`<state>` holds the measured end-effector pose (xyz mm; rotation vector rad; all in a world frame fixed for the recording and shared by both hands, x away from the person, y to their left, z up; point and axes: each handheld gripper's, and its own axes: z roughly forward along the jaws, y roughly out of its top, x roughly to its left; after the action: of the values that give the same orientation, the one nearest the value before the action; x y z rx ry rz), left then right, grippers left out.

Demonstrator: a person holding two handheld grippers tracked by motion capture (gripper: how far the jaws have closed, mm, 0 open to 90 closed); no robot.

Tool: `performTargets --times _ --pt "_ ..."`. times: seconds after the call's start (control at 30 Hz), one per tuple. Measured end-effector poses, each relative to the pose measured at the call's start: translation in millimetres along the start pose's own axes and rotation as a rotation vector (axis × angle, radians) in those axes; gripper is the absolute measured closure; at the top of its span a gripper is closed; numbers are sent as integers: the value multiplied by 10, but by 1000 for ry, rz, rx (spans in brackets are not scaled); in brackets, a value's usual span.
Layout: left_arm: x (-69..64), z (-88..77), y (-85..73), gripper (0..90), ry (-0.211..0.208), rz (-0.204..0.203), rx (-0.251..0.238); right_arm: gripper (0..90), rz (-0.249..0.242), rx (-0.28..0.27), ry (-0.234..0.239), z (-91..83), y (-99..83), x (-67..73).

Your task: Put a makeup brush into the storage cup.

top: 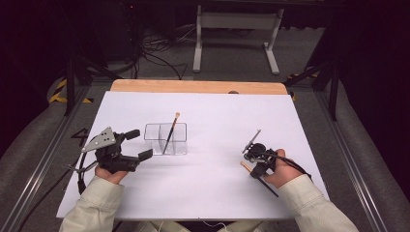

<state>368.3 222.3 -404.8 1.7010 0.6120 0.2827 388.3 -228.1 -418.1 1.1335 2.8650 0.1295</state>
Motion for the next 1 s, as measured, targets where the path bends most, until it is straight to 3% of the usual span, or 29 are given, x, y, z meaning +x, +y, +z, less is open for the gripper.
performTargets --times 0.13,0.6,1.0 --pt "-11 2 5 78 0 6 -2 821 7 0 2 0 -1 -4" --pt "-9 0 8 79 -22 8 -9 840 2 -2 -2 -8 -2 5" --pt "-23 12 11 75 -36 30 -11 841 16 -112 18 -183 -58 -32"
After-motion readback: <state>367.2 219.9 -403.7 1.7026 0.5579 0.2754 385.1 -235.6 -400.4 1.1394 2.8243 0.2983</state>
